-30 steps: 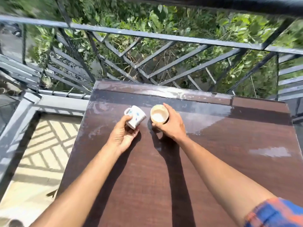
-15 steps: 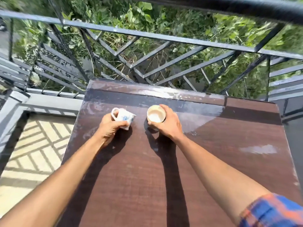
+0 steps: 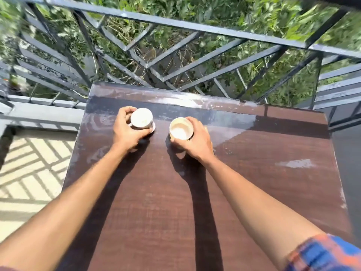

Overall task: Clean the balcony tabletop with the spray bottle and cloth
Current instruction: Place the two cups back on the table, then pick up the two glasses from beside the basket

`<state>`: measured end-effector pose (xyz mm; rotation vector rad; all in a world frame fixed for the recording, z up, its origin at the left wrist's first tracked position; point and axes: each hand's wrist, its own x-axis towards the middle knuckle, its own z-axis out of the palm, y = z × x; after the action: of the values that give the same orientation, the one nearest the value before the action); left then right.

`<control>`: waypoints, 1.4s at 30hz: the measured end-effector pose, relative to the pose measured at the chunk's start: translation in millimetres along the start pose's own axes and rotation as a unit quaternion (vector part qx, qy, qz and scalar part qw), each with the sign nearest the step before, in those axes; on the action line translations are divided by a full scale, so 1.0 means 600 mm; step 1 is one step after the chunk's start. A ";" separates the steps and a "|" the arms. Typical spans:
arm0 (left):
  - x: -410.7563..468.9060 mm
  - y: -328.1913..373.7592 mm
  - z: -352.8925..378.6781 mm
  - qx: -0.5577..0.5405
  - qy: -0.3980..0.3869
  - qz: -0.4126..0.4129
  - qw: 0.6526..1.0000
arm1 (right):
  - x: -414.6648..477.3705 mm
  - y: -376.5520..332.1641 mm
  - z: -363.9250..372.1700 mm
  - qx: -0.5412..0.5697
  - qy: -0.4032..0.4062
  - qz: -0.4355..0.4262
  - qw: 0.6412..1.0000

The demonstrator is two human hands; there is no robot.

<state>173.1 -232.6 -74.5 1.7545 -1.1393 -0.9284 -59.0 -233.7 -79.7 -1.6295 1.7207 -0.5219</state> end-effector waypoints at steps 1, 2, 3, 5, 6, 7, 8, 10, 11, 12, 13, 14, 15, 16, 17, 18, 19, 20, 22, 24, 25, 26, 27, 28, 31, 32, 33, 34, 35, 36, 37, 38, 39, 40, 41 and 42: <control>-0.001 0.000 0.001 0.007 -0.002 0.004 1.000 | 0.000 0.000 0.000 -0.001 0.002 0.001 1.000; -0.002 0.000 0.002 0.016 -0.003 0.011 1.000 | 0.000 -0.001 0.000 -0.002 0.003 0.002 1.000; -0.003 -0.002 0.003 0.026 -0.006 0.019 0.999 | 0.000 -0.001 0.000 0.000 0.002 0.003 1.000; -0.004 -0.008 0.003 0.049 -0.019 0.032 0.998 | -0.001 -0.001 -0.001 0.002 0.002 0.003 1.000; -0.005 -0.011 0.002 0.058 -0.028 0.036 0.997 | -0.002 -0.002 -0.001 0.002 0.003 0.002 1.000; -0.006 -0.013 0.001 0.062 -0.036 0.037 0.997 | -0.003 -0.002 -0.002 0.001 0.003 0.002 1.000; -0.007 -0.015 0.000 0.066 -0.040 0.036 0.996 | -0.003 -0.002 -0.003 0.000 0.002 0.002 1.000; -0.007 -0.018 -0.002 0.073 -0.046 0.033 0.996 | -0.002 -0.001 -0.002 -0.001 0.004 -0.001 1.000; -0.008 -0.017 -0.004 0.076 -0.050 0.030 0.995 | -0.002 0.000 -0.001 0.001 0.005 -0.004 1.000; -0.008 -0.017 -0.006 0.082 -0.052 0.027 0.995 | -0.002 0.001 0.000 0.003 0.005 -0.005 1.000; -0.009 -0.016 -0.009 0.087 -0.055 0.024 0.994 | -0.003 0.002 0.000 0.006 0.004 -0.003 1.000; -0.011 -0.016 -0.011 0.092 -0.057 0.023 0.994 | -0.003 0.003 0.000 0.009 0.002 0.000 1.000; -0.016 -0.018 -0.016 0.093 -0.057 0.023 0.994 | -0.003 0.003 0.000 0.011 -0.003 0.004 1.000; -0.022 -0.020 -0.023 0.087 -0.058 0.022 0.994 | -0.002 0.004 0.002 0.012 -0.006 0.007 1.000; -0.029 -0.023 -0.031 0.079 -0.057 0.016 0.995 | -0.001 0.005 0.002 0.016 -0.007 0.013 1.000; -0.039 -0.029 -0.040 0.075 -0.053 0.008 0.996 | -0.003 0.008 0.002 0.034 -0.004 0.018 0.999; -0.052 -0.035 -0.051 0.078 -0.044 0.002 0.996 | -0.006 0.014 0.002 0.057 0.003 0.029 0.998; -0.069 -0.042 -0.064 0.087 -0.033 -0.002 0.996 | -0.015 0.020 0.004 0.080 0.011 0.038 0.996; -0.109 -0.059 -0.090 0.103 -0.016 -0.003 0.995 | -0.039 0.036 0.007 0.095 0.034 0.054 0.993; -0.173 -0.077 -0.119 0.105 0.009 -0.009 0.994 | -0.079 0.055 0.012 0.077 0.064 0.050 0.994; -0.205 -0.087 -0.131 0.103 0.020 -0.013 0.994 | -0.102 0.063 0.014 0.071 0.072 0.056 0.993; -0.238 -0.098 -0.143 0.104 0.029 -0.021 0.994 | -0.126 0.069 0.016 0.075 0.070 0.064 0.993; -0.274 -0.111 -0.155 0.104 0.037 -0.036 0.993 | -0.152 0.070 0.018 0.081 0.056 0.066 0.993; -0.322 -0.130 -0.170 0.104 0.043 -0.062 0.992 | -0.185 0.068 0.023 0.077 0.033 0.057 0.995; -0.471 -0.189 -0.208 0.071 0.083 -0.161 0.981 | -0.281 0.056 0.047 0.019 -0.049 0.014 0.998; -0.518 -0.206 -0.216 0.047 0.101 -0.190 0.975 | -0.311 0.047 0.056 -0.006 -0.078 -0.006 0.997; -0.570 -0.222 -0.226 0.028 0.121 -0.218 0.968 | -0.340 0.036 0.070 -0.032 -0.110 -0.031 0.993; -0.617 -0.236 -0.233 0.016 0.141 -0.238 0.961 | -0.367 0.026 0.084 -0.056 -0.145 -0.057 0.986; -0.664 -0.249 -0.241 0.009 0.163 -0.255 0.953 | -0.395 0.013 0.102 -0.080 -0.185 -0.083 0.976; -0.706 -0.262 -0.247 0.009 0.183 -0.269 0.946 | -0.421 0.000 0.118 -0.102 -0.223 -0.110 0.963; -0.742 -0.278 -0.249 0.002 0.196 -0.286 0.938 | -0.444 -0.012 0.134 -0.124 -0.260 -0.135 0.948; -0.774 -0.296 -0.254 -0.003 0.204 -0.311 0.928 | -0.466 -0.025 0.150 -0.145 -0.299 -0.161 0.929; -0.808 -0.314 -0.263 -0.021 0.220 -0.337 0.915 | -0.490 -0.042 0.171 -0.165 -0.341 -0.191 0.906; -0.839 -0.333 -0.272 -0.034 0.240 -0.358 0.902 | -0.512 -0.062 0.194 -0.185 -0.380 -0.225 0.878; -0.862 -0.350 -0.279 -0.038 0.261 -0.372 0.890 | -0.530 -0.080 0.215 -0.205 -0.411 -0.257 0.850; -0.881 -0.362 -0.287 -0.035 0.275 -0.380 0.883 | -0.544 -0.097 0.237 -0.218 -0.436 -0.288 0.824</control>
<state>230.5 358.6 -132.3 2.2420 -0.0210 -0.7871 71.4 102.2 -65.3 -2.2292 0.6569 0.3891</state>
